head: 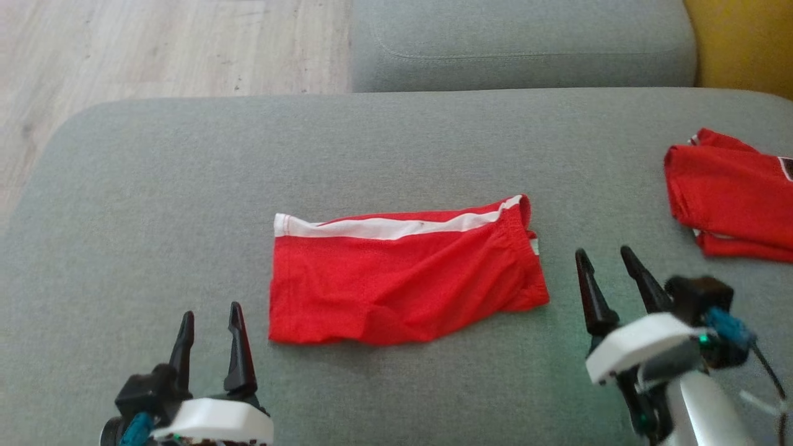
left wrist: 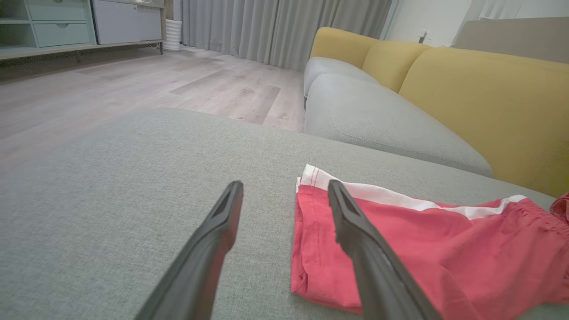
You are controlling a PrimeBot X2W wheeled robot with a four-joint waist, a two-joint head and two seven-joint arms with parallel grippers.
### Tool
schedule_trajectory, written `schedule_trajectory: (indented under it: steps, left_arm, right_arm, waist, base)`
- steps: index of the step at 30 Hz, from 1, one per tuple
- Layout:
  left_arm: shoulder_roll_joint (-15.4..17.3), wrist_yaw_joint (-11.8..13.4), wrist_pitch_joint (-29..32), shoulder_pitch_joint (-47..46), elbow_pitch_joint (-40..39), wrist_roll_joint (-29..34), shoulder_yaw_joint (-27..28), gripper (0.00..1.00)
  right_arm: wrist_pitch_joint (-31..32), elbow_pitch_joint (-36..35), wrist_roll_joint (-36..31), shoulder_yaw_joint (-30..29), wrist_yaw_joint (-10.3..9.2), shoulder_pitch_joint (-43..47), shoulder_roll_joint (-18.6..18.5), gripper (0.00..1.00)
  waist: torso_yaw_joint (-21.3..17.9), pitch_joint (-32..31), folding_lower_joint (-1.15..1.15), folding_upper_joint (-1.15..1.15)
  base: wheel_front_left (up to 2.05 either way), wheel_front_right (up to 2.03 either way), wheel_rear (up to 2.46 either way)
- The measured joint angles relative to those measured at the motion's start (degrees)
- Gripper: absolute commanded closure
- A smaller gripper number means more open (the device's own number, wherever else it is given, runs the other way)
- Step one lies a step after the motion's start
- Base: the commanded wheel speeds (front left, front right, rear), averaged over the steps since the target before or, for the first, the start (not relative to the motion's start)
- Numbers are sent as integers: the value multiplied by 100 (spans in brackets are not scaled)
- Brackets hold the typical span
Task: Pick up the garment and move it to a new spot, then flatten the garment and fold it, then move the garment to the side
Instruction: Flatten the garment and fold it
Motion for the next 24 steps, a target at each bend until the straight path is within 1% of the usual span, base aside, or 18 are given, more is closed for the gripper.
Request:
schedule_trajectory:
  steps: [4, 6, 11, 13, 17, 20, 24]
  left_arm:
    - [-44, -7, -16, -1, -5, 30, -29, 0]
    - [-96, -12, -15, -1, -1, 21, -51, 0]
    - [-109, -54, -15, -1, 53, 23, -85, 0]
    - [-119, -63, -15, -1, 59, -3, -83, 0]
    - [-130, -64, -15, -1, 93, -20, -74, 0]
    - [-133, -87, -16, -1, 109, -21, -49, 0]
    - [-144, -103, -23, -1, 159, -20, -36, 0]
  right_arm:
    - [289, 365, 0, 60, 0, -533, 0, 0]
    - [386, 584, -101, 120, 0, -818, -1, 0]
    - [681, 1310, -255, 219, 0, -1297, -2, 0]
    - [816, 1636, -490, 155, 0, -1404, -1, 0]
    - [1073, 2239, -809, -170, 0, -1530, -5, 0]
    - [1220, 2614, -790, -292, 0, -1574, -3, 0]
    - [1324, 2988, -506, -386, 0, -1590, -3, 0]
  waist:
    - [142, 7, 0, 0]
    - [230, 11, 0, 0]
    - [478, 49, 0, 0]
    - [575, 70, 0, 0]
    - [754, 117, 0, 0]
    - [854, 154, 0, 0]
    - [918, 186, 0, 0]
  base:
    - [0, 0, 0]
    - [0, 0, 0]
    - [0, 0, 0]
    - [0, 0, 0]
    - [0, 0, 0]
    - [0, 0, 0]
    - [0, 0, 0]
